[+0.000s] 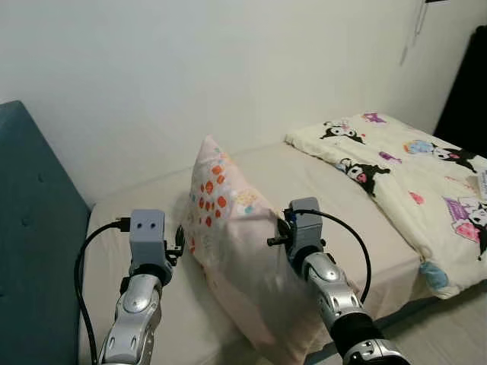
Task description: Clean up the room
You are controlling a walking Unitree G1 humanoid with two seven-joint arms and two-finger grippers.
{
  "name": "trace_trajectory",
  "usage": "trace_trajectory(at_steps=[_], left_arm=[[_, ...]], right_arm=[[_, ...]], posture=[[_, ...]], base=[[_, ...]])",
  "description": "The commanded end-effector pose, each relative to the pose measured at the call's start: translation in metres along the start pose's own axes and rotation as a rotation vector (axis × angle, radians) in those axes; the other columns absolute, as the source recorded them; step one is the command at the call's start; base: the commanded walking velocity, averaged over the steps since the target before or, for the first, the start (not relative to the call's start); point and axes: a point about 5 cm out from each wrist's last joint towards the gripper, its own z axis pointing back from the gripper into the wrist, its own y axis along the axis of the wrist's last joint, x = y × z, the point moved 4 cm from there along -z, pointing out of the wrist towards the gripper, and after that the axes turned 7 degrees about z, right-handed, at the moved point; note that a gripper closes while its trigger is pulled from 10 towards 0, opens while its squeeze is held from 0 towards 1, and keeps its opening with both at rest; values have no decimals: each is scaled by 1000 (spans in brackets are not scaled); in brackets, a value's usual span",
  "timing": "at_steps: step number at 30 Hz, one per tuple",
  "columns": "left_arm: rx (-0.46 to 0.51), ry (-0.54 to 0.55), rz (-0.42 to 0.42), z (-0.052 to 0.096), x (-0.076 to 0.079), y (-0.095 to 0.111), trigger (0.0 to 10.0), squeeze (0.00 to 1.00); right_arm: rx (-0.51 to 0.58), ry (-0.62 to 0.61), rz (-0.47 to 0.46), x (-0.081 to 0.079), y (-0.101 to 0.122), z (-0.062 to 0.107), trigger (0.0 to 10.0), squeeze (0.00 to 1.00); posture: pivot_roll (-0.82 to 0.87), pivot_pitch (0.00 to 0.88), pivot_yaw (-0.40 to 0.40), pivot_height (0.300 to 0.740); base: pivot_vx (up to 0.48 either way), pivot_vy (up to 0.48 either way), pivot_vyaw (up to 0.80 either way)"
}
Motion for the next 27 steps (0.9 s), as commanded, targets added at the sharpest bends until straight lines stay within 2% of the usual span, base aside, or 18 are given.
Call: trace_trajectory(at_steps=[1, 4, 8, 10, 16, 27], left_arm=[[10, 3, -3, 0, -2, 2, 10000, 0], [10, 11, -12, 1, -3, 2, 10000, 0], [19, 41, -59, 1, -6, 3, 10000, 0], [-12, 52, 24, 2, -8, -3, 10000, 0], [-25, 66, -4, 1, -11, -5, 10000, 0], [-52, 88, 13, 0, -11, -9, 10000, 0]], right_arm=[[50, 1, 2, -2, 12, -2, 10000, 0], [49, 2, 3, -2, 11, -2, 10000, 0], [48, 1, 4, -2, 11, -2, 10000, 0], [48, 0, 4, -1, 11, -2, 10000, 0], [50, -2, 2, -1, 11, -2, 10000, 0], [49, -6, 4, 0, 10, -1, 10000, 0]], posture=[[-97, 0, 47, 720], [-96, 0, 47, 720], [-97, 0, 47, 720], [-97, 0, 48, 720], [-99, 0, 47, 720], [-100, 0, 49, 720]], base=[[0, 0, 0], [0, 0, 0], [0, -480, 0], [0, -428, 0], [0, 0, 0], [0, 0, 0]])
